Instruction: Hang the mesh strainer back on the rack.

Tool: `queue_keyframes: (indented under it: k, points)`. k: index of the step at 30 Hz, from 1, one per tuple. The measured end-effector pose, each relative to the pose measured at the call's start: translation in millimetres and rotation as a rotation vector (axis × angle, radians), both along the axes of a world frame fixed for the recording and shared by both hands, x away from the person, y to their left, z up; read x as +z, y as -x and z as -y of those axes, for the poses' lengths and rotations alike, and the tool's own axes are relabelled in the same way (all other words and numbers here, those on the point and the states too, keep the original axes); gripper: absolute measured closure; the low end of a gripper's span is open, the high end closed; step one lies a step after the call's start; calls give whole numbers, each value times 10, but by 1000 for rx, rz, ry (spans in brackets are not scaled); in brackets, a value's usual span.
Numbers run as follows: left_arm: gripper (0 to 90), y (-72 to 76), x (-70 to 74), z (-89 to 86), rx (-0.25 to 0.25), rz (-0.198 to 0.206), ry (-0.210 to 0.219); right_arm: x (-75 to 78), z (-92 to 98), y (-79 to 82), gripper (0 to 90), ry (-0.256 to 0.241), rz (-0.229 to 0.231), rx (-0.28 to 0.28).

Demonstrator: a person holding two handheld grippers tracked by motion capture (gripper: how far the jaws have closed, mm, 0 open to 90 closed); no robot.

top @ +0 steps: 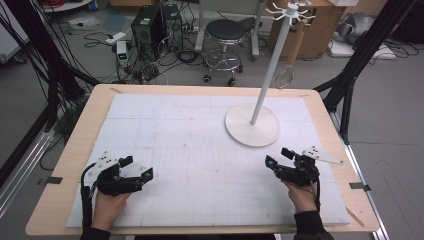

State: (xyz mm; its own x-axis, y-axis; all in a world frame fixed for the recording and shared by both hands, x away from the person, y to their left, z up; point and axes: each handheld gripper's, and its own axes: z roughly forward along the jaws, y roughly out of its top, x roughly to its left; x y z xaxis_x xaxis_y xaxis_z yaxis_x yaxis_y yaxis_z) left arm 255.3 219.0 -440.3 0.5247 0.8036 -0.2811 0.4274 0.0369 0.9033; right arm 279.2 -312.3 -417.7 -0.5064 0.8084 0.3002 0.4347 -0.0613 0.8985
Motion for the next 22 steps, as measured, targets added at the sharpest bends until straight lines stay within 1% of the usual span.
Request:
queue_keyframes:
  k: [5,9,10,22]
  points:
    - [29,2,1,-2,0,3,2,-12,-17,5,158,0,-6,1]
    - [29,0,1,-1,0,1,1,-32,-26,-7,158,14,-8,4]
    - [28,0,0,-1,1,0,1,-33,-30,-6,158,11,-15,6]
    - [29,1,0,7,-1,-1,0,-38,-18,-9,158,10,-13,1]
